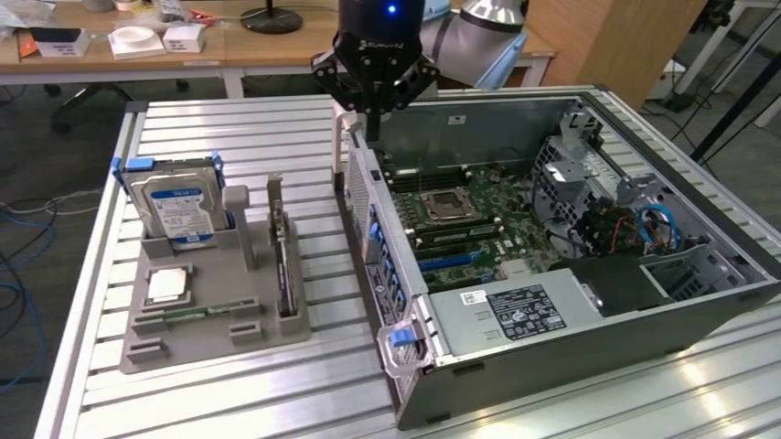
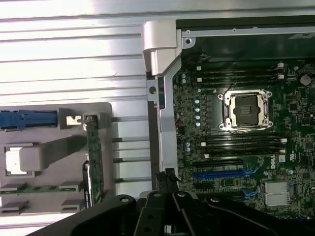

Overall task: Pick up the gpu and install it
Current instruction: 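Reach for the gpu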

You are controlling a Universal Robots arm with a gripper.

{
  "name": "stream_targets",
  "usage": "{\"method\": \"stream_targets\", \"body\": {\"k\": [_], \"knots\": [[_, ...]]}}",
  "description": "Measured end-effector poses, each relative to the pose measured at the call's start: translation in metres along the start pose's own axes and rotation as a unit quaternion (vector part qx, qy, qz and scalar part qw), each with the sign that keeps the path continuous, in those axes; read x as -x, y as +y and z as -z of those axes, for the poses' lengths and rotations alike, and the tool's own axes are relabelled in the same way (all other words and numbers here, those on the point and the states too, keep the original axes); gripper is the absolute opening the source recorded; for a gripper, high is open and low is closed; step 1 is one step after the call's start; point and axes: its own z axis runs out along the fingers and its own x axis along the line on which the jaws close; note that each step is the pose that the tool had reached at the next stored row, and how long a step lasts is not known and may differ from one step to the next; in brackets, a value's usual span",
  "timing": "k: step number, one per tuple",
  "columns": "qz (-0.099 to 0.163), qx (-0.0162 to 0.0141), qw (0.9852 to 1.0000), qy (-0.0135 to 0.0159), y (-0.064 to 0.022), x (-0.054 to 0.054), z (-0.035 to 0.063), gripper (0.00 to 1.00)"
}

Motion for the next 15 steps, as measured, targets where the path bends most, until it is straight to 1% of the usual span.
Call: {"method": "stream_targets", "body": {"k": [15], "knots": [[0.000,0.0000,1.0000,0.0000,-0.0013,-0.017,-0.0004,0.11]]}}
